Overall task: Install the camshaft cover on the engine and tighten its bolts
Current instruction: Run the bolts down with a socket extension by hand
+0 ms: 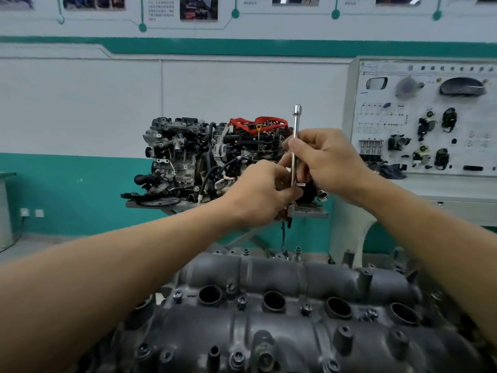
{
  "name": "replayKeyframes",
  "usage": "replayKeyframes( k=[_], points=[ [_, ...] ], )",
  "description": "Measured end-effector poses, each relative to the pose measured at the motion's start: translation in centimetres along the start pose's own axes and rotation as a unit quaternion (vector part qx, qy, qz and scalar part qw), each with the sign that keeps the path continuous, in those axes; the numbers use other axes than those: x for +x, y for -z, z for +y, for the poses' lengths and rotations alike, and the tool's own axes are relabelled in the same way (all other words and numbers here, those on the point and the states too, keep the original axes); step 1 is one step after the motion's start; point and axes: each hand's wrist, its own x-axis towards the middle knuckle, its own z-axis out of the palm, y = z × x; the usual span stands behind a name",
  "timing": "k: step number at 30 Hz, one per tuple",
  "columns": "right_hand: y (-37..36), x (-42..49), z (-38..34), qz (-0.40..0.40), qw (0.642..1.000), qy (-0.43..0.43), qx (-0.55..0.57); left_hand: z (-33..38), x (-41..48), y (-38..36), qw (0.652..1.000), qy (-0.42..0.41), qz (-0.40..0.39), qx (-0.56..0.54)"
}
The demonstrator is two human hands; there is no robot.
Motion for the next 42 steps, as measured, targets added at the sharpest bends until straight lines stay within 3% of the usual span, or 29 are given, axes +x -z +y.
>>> replayKeyframes(
  k=[4,9,20,27,37,42],
  points=[
    [1.2,-1.4,1.5,-0.042,0.996,-0.076,0.006,-1.1,0.2,-2.9,1.000,0.012,-0.023,0.006],
    [2.3,-1.3,2.1,-0.104,0.989,-0.097,0.047,-1.8,0.2,-3.9,1.000,-0.004,-0.018,0.001],
    [2.6,-2.3,2.8,-0.043,0.975,-0.117,0.184,-1.2,-0.5,-3.8,0.999,-0.031,-0.032,-0.017],
    [3.1,-2.7,2.8,-0.048,0.977,-0.119,0.168,-1.1,-0.9,-4.1,0.998,-0.014,-0.035,-0.045],
    [3.1,-2.9,2.9,-0.073,0.984,-0.107,0.125,-1.4,-1.0,-4.0,1.000,-0.017,-0.023,0.000],
    [2.9,-3.0,3.1,-0.006,0.997,-0.053,0.055,-1.0,-0.9,-3.6,0.999,-0.003,0.006,-0.033]
  ],
)
